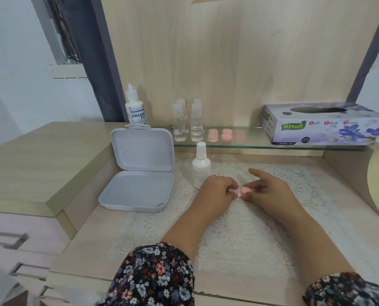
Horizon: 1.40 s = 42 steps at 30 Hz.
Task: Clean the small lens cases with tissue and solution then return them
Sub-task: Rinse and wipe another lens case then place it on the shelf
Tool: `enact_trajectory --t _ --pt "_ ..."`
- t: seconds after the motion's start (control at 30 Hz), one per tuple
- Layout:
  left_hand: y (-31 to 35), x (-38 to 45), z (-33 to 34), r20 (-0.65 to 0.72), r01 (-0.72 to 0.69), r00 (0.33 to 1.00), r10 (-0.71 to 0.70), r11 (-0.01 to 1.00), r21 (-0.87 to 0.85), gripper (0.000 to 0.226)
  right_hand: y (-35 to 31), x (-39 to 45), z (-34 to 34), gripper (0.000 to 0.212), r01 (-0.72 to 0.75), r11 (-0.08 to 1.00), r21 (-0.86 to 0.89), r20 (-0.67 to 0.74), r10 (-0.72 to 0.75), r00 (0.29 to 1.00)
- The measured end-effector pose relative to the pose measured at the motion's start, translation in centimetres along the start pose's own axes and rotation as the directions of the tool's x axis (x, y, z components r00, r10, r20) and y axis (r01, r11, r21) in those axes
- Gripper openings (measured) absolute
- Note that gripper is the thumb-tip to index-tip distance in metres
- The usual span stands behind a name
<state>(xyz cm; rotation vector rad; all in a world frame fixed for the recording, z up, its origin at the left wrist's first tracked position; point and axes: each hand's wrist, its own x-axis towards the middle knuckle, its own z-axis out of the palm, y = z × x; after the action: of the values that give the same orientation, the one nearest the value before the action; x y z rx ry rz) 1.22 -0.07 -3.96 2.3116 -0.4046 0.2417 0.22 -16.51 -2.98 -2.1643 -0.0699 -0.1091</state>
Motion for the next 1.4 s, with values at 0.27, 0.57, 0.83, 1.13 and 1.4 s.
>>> enact_trajectory --t 0.27,0.57,0.83,1.13,1.4 --pt "-0.1 -0.1 -0.1 0.066 -0.039 0.997 0.038 0.999 0.011 0.044 0.0 0.1 0.2 0.069 0.017 1.000 0.008 0.005 -0.017 1.000" --pt "-0.6 0.5 0.6 0.117 -0.163 0.983 0.141 0.965 0.206 0.038 0.1 0.2 0.1 0.066 0.008 0.998 0.058 0.011 -0.008 1.000" --pt "-0.4 0.2 0.7 0.160 -0.204 0.974 0.162 0.932 0.299 0.051 0.3 0.3 0.2 0.063 0.008 0.997 0.070 0.016 -0.009 1.000" --pt "-0.5 0.8 1.2 0.101 -0.113 0.991 0.083 0.930 0.349 0.030 0.5 0.5 0.2 0.063 -0.004 0.998 0.068 0.019 0.003 1.000" --pt "-0.2 0.6 0.5 0.096 -0.086 0.993 0.063 0.960 0.267 0.033 0.5 0.5 0.2 0.063 0.000 0.997 0.074 0.023 -0.001 1.000"
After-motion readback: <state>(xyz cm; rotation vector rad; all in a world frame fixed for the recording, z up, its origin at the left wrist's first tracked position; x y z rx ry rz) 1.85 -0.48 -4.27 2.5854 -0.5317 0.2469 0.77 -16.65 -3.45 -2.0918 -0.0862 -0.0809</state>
